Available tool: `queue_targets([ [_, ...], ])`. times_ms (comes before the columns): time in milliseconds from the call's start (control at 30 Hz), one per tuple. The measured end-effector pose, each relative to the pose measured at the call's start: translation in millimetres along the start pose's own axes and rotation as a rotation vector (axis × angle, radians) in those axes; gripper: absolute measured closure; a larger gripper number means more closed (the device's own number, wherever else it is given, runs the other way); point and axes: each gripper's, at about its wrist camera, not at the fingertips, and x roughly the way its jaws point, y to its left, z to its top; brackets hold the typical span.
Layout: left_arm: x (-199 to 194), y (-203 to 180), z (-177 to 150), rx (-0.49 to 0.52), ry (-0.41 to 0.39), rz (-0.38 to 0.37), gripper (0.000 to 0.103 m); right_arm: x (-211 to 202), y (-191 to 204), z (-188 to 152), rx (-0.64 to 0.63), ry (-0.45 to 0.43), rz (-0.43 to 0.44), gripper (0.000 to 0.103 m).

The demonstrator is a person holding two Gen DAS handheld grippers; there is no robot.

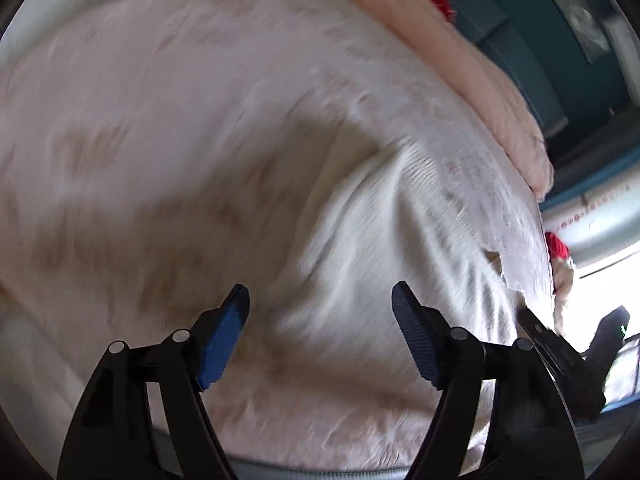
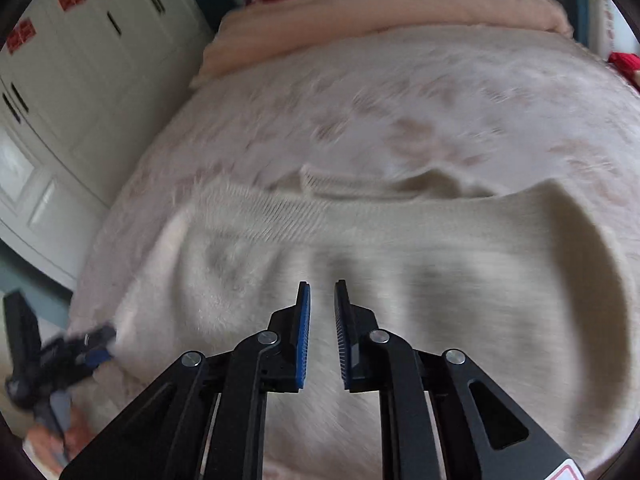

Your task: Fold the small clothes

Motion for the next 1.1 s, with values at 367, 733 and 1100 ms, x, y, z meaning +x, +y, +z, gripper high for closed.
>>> queue_targets([
  [367, 21, -11, -4, 0.015, 0.02, -0.014, 0.018, 51, 22, 3, -0.012, 0.169, -0.105, 0.092],
  [733, 45, -17, 9, -0.059, 0.032, -0.005, 0.068, 69, 19, -4, 0.068, 0.174, -0.078, 0.095],
  [1100, -48, -200, -14, 0.359, -0.145, -0.23, 0.079, -51, -65, -43, 0.268, -0.038, 0.077, 0.084],
])
